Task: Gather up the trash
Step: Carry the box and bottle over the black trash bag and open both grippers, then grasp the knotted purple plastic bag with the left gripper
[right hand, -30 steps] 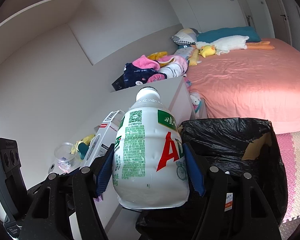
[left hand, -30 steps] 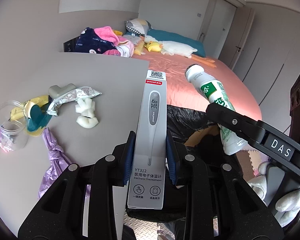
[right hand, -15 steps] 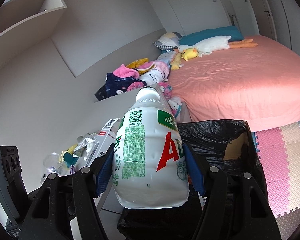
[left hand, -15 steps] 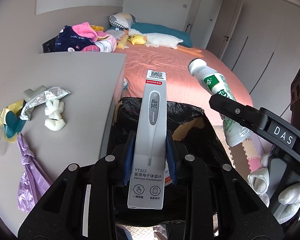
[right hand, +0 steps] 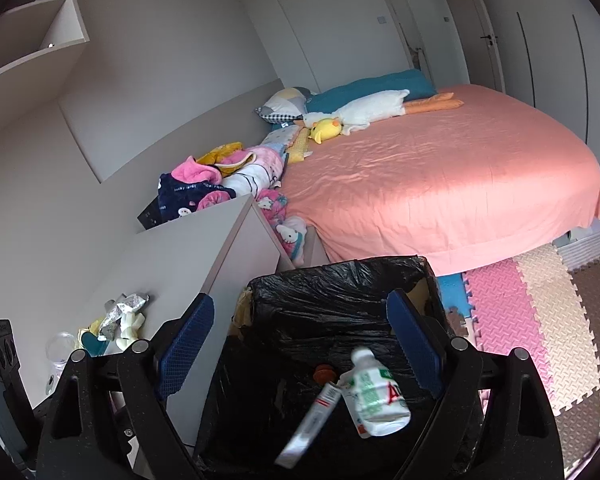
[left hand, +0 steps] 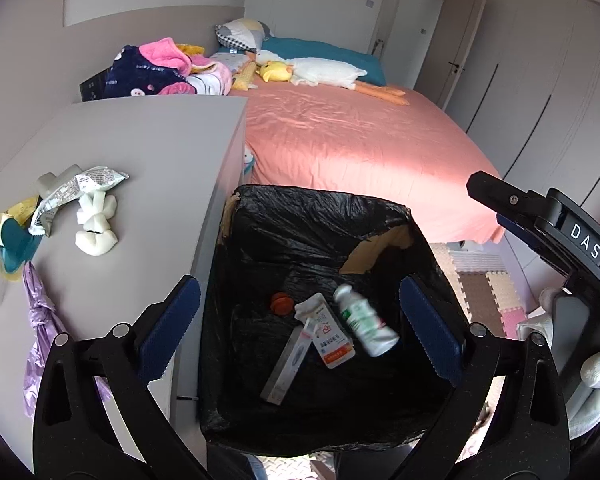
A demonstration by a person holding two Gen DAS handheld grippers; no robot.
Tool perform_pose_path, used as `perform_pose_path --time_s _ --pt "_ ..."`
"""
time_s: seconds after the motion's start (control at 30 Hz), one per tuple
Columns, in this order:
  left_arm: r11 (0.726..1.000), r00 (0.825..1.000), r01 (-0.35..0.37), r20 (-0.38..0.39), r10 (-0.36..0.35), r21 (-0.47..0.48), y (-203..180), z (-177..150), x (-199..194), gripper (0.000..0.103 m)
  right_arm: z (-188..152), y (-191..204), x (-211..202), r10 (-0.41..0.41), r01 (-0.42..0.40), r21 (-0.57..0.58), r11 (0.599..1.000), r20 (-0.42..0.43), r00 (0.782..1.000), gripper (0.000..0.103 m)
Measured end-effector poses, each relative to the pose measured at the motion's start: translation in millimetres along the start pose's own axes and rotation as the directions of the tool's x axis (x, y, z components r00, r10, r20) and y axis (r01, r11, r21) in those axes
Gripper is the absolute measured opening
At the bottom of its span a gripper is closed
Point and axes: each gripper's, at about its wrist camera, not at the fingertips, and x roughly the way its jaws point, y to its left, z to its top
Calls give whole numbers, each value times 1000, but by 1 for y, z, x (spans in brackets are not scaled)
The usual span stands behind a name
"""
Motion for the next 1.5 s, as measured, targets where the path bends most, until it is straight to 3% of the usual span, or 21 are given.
perform_pose_path --time_s 0.7,0.97,1.33,1.43,1.5 --pt "987 994 -103 17 106 -120 58 -11 -19 97 -18 36 25 48 -52 -40 998 -76 996 88" --pt "966 980 -195 17 200 -171 94 -20 -29 97 -30 63 36 89 -96 -68 993 -104 991 88" --pt "934 960 -277 -34 277 -227 140 -29 -24 96 -44 96 56 104 -123 -123 985 -153 983 88" --pt "928 958 -287 -59 282 -237 149 -31 -19 91 -47 104 62 108 -131 -135 982 -166 980 88" --pt "925 956 -294 -81 283 -241 155 -32 -14 81 -48 109 65 111 -137 -144 980 -175 978 88"
